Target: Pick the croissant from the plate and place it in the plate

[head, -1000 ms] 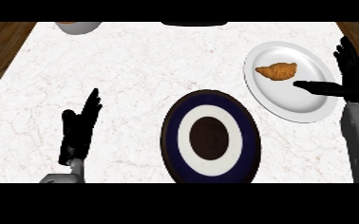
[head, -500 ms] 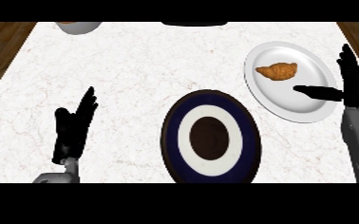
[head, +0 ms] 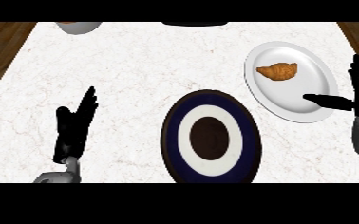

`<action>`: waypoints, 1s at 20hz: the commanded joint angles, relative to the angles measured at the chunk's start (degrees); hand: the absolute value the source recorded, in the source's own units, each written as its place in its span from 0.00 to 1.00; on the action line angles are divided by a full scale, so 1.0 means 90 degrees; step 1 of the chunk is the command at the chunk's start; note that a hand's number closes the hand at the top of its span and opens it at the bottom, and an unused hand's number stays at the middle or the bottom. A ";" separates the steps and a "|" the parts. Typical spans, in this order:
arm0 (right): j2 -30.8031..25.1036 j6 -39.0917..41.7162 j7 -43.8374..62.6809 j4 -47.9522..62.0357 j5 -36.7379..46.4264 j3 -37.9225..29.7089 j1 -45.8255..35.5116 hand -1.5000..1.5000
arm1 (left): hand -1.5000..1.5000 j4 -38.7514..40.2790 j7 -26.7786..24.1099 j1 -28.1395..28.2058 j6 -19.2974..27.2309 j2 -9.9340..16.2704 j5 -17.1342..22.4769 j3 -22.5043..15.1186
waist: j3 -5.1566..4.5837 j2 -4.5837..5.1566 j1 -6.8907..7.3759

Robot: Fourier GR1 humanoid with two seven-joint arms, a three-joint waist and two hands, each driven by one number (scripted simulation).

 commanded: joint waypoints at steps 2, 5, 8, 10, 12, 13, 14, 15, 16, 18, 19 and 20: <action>-0.0469 -0.0056 -0.0476 0.0685 -0.0145 -0.0212 -0.0012 0.00 | 0.50 -0.0217 0.0567 -0.0452 -0.0071 0.0096 0.0046 0.0110 | 0.0005 0.0013 0.0019; -0.0368 0.0022 0.0144 -0.0161 -0.0355 0.0007 0.0311 0.00 | 0.50 -0.0183 -0.0122 0.0205 -0.0139 -0.0015 -0.0028 0.0032 | -0.0003 -0.0015 -0.0029; -0.0639 -0.0087 -0.0583 0.0711 -0.0371 -0.0144 0.0005 0.00 | 0.50 0.0156 -0.0113 -0.0189 -0.0155 -0.0006 0.0027 0.0184 | 0.0003 0.0010 0.0017; -0.0470 -0.0167 -0.0517 0.0235 -0.0528 -0.0131 0.0403 0.00 | 0.50 0.0820 -0.0375 -0.0515 -0.0068 0.0007 -0.0067 0.0337 | -0.0002 -0.0001 -0.0039; -0.0727 0.0019 -0.0910 0.0752 -0.0605 -0.0265 0.0399 0.00 | 0.50 0.0505 -0.0830 0.0148 -0.0263 -0.0003 0.0064 0.0272 | 0.0001 0.0004 0.0006; -0.0629 -0.0078 -0.0892 0.0504 -0.0726 -0.0326 0.0569 0.00 | 0.50 -0.0487 0.0191 0.0184 -0.0030 -0.0113 -0.0124 -0.0022 | 0.0002 -0.0012 -0.0003; -0.0848 -0.0075 -0.0914 0.0759 -0.0719 -0.0393 0.0550 0.00 | 0.50 -0.0063 0.0161 -0.0138 -0.0181 -0.0059 -0.0044 0.0057 | 0.0003 0.0001 -0.0006; -0.0921 -0.0331 -0.0840 0.1225 -0.0596 -0.0359 0.0184 0.00 | 0.50 -0.0142 -0.0128 0.0144 -0.0179 -0.0046 -0.0101 0.0044 | 0.0006 0.0013 0.0044; -0.0956 -0.0141 -0.0780 0.0723 -0.0743 -0.0372 0.0596 0.00 | 0.50 -0.0157 0.0325 -0.0263 -0.0034 -0.0129 -0.0109 0.0067 | 0.0001 -0.0005 -0.0025; -0.0841 -0.0445 -0.0835 0.0833 -0.0744 -0.0320 0.0609 0.00 | 0.50 0.0364 -0.0106 -0.0354 -0.0179 0.0049 -0.0032 0.0341 | 0.0000 0.0000 -0.0019; -0.1335 -0.0140 -0.1053 0.1577 -0.0750 -0.0505 0.0196 0.00 | 0.50 0.0296 -0.0173 -0.0291 -0.0149 0.0012 -0.0063 0.0289 | 0.0010 0.0027 0.0053; -0.1010 -0.0204 -0.1071 0.1010 -0.0810 -0.0329 0.0750 0.00 | 0.50 0.0213 -0.0145 -0.0083 -0.0214 -0.0024 0.0001 0.0282 | 0.0001 -0.0002 -0.0012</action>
